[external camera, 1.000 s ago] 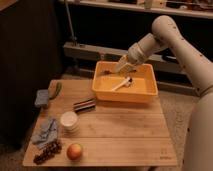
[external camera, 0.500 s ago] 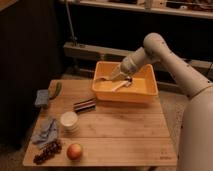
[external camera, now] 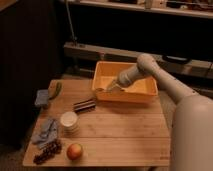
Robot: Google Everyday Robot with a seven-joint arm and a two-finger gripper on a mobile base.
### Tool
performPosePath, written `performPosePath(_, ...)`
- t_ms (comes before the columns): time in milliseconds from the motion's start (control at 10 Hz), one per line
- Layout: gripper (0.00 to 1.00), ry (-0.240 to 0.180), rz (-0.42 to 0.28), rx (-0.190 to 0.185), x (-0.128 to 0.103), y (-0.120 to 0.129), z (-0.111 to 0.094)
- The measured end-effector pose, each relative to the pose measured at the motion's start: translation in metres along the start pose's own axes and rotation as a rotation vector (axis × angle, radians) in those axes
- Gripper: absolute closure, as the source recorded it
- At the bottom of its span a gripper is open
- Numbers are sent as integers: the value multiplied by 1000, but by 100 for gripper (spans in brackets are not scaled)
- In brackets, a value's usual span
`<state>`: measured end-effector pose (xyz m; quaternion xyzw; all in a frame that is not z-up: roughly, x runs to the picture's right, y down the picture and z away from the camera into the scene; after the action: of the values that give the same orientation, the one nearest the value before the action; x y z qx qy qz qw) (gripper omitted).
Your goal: Place fork in tray
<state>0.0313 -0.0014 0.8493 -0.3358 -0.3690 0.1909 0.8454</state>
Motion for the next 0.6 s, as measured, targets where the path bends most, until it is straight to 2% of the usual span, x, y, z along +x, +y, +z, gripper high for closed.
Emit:
performPosePath(300,100,-31,7,7,-1,-9,-1)
performPosePath(600,100,-66,24,20,-23,-18,-31)
